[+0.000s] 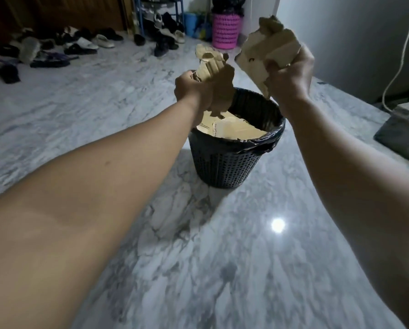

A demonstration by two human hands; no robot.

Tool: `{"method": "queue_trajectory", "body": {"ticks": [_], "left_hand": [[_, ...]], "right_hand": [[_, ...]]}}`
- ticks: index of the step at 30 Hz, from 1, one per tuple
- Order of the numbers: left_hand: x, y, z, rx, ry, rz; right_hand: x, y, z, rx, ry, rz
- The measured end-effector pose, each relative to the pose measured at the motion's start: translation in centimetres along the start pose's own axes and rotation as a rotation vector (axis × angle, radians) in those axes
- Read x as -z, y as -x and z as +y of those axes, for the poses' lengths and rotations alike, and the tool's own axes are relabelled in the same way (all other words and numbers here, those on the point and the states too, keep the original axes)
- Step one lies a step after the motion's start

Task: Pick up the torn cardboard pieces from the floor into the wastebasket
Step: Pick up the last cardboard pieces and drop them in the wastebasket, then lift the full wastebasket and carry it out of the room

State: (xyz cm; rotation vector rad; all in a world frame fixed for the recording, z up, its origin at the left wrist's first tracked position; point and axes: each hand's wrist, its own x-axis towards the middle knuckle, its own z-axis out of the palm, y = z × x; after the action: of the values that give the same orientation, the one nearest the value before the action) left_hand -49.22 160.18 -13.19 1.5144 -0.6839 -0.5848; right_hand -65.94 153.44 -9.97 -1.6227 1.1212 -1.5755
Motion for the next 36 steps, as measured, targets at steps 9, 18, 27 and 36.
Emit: {"method": "queue_trajectory", "body": {"ticks": [9,18,27,36], "left_hand": [[-1.0,-1.1,-3.3,0.037,-0.630,-0.133],[0.6,-1.3,-8.0,0.147,-0.681,-0.093],[0.4,-0.7,-7.4,0.395,-0.114,-0.177],[0.2,-2.0,-7.9,0.380,-0.044,-0.177]], "right_hand": [[0.1,1.7,8.2,-0.141,0.670,-0.480],[0.7,4.8,9.4,-0.754,0.311,-0.146],[-1.2,4.4,8.7,-0.980,0.061,-0.288],[-1.5,4.9,8.1,-0.918,-0.061,-0.193]]}}
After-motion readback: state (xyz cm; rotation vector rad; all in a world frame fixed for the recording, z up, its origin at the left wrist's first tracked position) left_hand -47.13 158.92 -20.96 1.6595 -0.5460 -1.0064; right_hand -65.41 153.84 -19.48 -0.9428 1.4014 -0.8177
